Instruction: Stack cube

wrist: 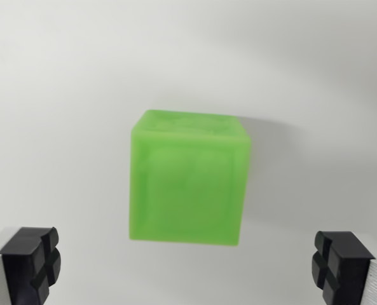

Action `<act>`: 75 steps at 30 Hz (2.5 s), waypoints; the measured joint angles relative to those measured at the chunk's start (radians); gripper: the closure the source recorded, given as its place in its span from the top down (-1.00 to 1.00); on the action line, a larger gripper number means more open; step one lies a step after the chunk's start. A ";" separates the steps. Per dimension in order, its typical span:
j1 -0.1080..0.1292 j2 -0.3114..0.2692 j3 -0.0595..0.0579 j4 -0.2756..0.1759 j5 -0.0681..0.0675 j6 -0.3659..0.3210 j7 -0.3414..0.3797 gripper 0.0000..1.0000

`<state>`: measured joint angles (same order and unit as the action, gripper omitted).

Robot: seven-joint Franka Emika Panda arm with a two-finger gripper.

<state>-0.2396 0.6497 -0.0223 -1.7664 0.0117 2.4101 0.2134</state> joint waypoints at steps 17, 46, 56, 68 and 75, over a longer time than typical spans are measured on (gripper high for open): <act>-0.001 0.109 0.001 0.024 0.002 0.084 -0.001 1.00; -0.003 0.161 0.004 0.044 0.002 0.118 -0.001 -1.00; -0.003 0.161 0.004 0.044 0.002 0.118 -0.001 -1.00; -0.003 0.161 0.004 0.044 0.002 0.118 -0.001 -1.00; -0.003 0.153 0.004 0.042 0.002 0.114 -0.001 -1.00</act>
<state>-0.2424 0.8029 -0.0187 -1.7245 0.0137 2.5244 0.2122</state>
